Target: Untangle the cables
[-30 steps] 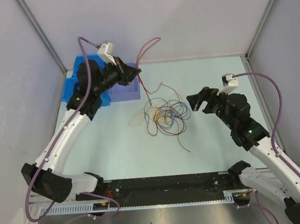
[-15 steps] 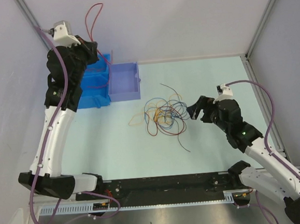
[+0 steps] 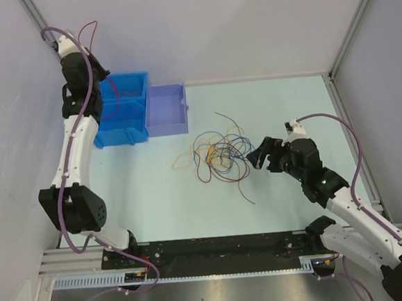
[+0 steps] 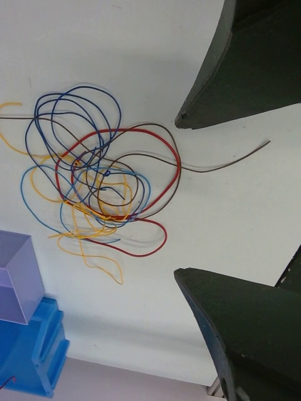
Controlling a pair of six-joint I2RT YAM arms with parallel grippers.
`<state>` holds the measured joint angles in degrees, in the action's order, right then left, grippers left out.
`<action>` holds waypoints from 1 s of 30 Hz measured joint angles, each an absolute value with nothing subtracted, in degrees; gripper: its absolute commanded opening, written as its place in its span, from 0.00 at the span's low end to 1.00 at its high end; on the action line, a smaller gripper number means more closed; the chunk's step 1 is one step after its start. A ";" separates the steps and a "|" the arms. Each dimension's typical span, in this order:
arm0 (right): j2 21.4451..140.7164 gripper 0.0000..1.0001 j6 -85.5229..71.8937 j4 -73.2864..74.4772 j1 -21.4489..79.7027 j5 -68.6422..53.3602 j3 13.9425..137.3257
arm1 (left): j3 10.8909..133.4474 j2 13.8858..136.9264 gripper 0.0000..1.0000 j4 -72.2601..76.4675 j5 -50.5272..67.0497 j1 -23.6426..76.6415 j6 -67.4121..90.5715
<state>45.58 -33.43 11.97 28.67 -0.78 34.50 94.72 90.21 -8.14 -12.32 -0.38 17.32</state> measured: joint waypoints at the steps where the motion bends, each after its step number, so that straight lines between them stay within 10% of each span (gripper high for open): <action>1: 45.52 0.98 -33.41 12.01 28.67 -0.97 34.48 | 94.72 90.63 0.00 -7.51 -12.34 -0.80 17.23; 30: 48.47 0.98 -31.68 9.93 28.64 -3.11 32.95 | 74.41 89.41 0.00 -1.45 -27.77 -2.83 28.16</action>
